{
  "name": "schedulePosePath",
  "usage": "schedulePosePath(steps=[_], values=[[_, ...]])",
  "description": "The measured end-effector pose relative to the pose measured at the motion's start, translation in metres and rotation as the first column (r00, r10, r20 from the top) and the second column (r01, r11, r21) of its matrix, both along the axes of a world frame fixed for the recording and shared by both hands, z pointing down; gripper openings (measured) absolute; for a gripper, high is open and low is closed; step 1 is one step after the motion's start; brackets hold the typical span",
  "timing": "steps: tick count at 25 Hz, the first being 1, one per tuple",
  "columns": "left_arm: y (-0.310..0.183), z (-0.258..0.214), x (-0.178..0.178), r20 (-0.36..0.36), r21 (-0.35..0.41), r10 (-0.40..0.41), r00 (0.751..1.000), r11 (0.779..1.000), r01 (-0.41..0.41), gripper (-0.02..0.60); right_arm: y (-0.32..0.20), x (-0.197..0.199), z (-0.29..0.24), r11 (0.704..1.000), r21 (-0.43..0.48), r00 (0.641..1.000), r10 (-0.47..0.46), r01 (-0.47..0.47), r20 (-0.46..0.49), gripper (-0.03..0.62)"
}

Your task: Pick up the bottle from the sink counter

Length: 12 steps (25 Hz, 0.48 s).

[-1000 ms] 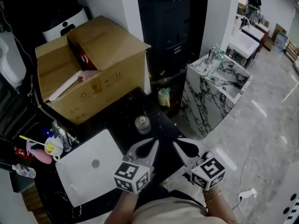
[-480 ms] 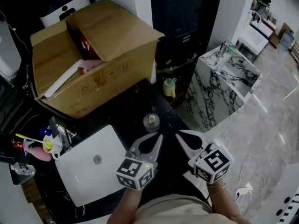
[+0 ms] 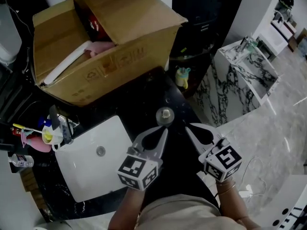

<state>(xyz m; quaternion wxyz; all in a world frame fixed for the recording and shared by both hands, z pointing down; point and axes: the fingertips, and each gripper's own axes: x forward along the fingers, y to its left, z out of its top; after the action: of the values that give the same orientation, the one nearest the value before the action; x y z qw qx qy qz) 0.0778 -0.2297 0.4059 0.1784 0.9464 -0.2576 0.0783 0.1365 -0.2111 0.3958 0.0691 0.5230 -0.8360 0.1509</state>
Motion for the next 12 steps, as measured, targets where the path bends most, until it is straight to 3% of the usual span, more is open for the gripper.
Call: schedulePosePath(steps=[2, 6, 12], values=[[0.001, 0.002, 0.001, 0.007, 0.013, 0.025, 1.0, 1.0, -0.025, 0.002, -0.004, -0.001, 0.005, 1.0, -0.014, 1.0, -0.02, 0.02, -0.011, 0.003], [-0.006, 0.002, -0.003, 0.02, 0.055, -0.015, 1.0, 0.998, 0.014, 0.002, -0.008, 0.002, 0.01, 0.999, -0.026, 0.999, -0.047, 0.047, 0.002, 0.003], [-0.002, 0.017, 0.001, 0.074, 0.035, -0.028, 0.997, 0.999, 0.025, 0.003, -0.01, 0.007, 0.022, 0.994, -0.057, 0.995, -0.092, 0.093, 0.025, 0.003]])
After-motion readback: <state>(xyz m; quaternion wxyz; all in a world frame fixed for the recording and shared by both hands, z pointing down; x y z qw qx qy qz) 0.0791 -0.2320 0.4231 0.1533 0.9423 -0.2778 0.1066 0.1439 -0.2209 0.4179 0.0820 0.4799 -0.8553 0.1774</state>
